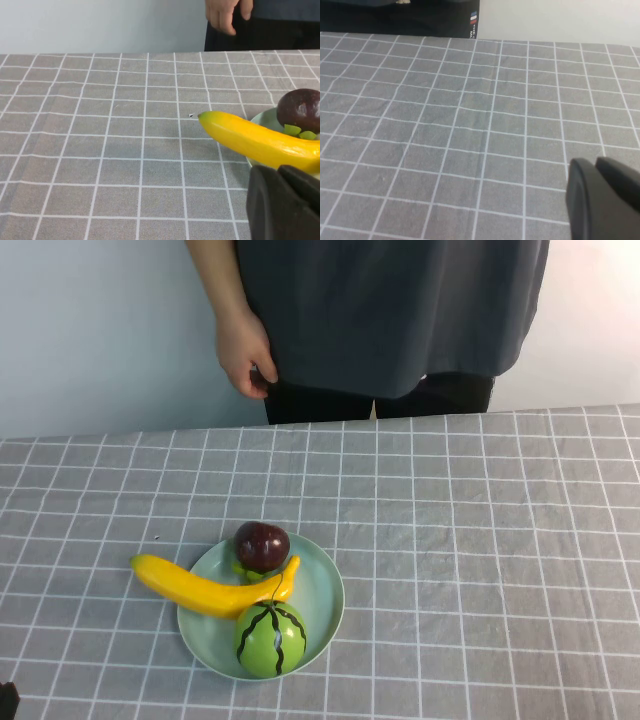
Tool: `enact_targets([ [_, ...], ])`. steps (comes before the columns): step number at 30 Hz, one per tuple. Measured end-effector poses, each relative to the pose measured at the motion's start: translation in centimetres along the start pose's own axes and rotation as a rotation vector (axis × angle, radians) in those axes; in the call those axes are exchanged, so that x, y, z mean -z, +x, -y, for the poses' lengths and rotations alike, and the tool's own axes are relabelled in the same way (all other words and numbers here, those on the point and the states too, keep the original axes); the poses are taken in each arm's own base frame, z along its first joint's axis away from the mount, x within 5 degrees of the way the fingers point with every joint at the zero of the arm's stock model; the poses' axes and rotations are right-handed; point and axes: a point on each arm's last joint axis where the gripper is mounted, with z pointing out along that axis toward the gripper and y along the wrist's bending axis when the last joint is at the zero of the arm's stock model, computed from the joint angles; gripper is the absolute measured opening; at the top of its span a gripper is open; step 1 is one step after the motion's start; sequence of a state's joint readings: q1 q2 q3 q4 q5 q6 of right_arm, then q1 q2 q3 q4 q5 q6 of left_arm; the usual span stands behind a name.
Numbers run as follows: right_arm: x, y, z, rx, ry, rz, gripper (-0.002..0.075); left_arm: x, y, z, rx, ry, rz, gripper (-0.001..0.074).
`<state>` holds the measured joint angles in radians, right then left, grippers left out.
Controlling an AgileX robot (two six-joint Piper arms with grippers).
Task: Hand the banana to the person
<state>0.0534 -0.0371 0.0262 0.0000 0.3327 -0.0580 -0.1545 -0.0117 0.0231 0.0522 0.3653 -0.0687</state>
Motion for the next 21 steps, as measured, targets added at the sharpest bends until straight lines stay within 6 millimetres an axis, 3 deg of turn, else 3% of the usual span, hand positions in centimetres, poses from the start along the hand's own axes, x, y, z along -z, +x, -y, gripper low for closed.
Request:
enact_targets([
  [21, 0.00, 0.00, 0.00, 0.000, 0.000, 0.000, -0.0006, 0.02, -0.05, -0.04, -0.011, -0.004, 0.002, -0.0004],
])
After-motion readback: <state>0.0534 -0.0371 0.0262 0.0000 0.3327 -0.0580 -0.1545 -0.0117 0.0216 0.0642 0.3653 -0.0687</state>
